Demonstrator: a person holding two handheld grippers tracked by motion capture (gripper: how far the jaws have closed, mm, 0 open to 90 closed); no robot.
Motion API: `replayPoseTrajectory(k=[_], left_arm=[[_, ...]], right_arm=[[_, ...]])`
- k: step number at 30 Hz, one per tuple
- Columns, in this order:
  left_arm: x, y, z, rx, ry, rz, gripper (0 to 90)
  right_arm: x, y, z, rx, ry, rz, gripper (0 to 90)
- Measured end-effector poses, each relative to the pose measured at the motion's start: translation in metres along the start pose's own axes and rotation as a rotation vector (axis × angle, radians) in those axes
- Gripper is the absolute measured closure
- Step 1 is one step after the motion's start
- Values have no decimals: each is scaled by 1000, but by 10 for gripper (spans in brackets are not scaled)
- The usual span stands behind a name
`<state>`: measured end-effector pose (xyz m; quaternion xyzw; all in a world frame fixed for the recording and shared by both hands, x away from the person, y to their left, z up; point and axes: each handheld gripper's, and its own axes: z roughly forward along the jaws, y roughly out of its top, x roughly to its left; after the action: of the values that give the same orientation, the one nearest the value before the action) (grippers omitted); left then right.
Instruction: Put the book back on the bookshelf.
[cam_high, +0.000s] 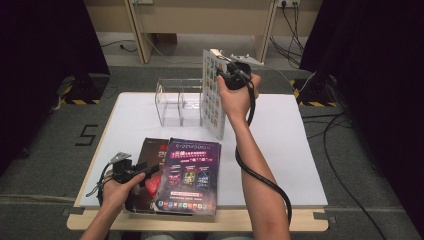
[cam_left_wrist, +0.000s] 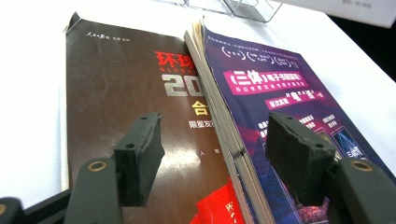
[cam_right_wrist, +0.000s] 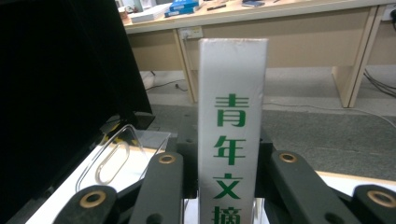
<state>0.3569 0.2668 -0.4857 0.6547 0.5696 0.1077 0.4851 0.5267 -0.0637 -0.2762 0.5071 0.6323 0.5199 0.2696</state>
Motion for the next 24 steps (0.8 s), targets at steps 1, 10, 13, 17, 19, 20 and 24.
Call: replayPoseTrajectory(k=[1,10,13,17,19,20,24], left_arm=[[0,0,0,0,2,2,357],[2,1,-2,-8,0,-3,357],[3,1,-3,-10,1,-6,357],[3,2,-3,-13,1,-6,357],[4,2,-3,-13,0,-6,357],[4,2,-3,-12,0,-6,357],[4,1,-2,-8,-1,-7,357]], right_arm=[[0,1,2,-7,-5,5,740],[3,2,27,-32,-58,-19,739],[2,-1,32,-38,-66,-9,739],[2,-1,36,-48,-71,-4,738],[2,1,37,-61,-74,-6,738],[2,2,37,-66,-74,-7,738],[4,3,37,-92,-80,-17,738]])
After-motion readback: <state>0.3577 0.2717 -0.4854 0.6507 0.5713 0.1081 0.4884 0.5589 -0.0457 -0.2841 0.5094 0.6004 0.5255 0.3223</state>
